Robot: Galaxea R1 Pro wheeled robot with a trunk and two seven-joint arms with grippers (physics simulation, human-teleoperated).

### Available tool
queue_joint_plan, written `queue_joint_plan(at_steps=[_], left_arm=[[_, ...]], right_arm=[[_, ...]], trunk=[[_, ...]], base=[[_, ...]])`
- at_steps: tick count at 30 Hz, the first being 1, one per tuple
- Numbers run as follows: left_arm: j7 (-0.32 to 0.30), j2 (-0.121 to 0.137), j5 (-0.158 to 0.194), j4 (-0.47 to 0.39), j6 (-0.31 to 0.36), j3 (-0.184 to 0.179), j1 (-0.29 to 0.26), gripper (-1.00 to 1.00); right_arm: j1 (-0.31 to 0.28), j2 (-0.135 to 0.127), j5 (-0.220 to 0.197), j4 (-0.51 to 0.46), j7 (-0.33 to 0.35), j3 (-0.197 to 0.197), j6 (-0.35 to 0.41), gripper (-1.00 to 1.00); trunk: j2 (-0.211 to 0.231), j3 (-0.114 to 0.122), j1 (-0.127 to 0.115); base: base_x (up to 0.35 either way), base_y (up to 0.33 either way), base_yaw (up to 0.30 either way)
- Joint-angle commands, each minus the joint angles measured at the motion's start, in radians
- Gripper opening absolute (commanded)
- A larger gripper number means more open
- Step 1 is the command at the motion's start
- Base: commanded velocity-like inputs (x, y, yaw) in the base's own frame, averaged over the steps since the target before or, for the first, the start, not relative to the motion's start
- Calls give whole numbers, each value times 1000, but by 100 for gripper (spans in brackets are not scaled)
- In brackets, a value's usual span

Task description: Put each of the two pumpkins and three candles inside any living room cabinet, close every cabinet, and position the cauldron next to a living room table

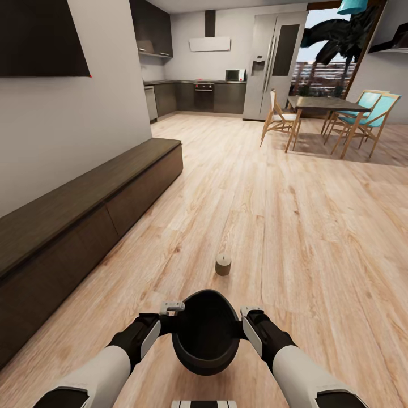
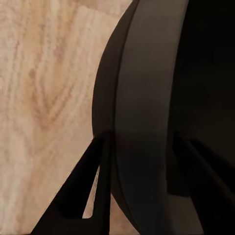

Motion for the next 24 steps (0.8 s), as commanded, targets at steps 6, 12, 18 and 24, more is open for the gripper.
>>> queue_joint_plan(at_steps=[6,12,18,24], left_arm=[[-5,0,13,5,7,-4,1,-100],[-6,0,13,6,7,-4,1,-100],[-7,0,13,7,7,-4,1,-100],[-8,0,14,8,7,-3,1,-100]], right_arm=[[0,1,-35,0,-4,4,2,-100],[0,1,-35,0,-4,4,2,-100],[0,1,-35,-1,-3,4,1,-100],[0,1,-35,-1,-2,4,1,-100]], trunk=[[1,22,-3],[3,45,-5],[4,69,-8],[5,92,-11]], base=[[0,0,0],[0,0,0],[0,0,0],[0,0,0]])
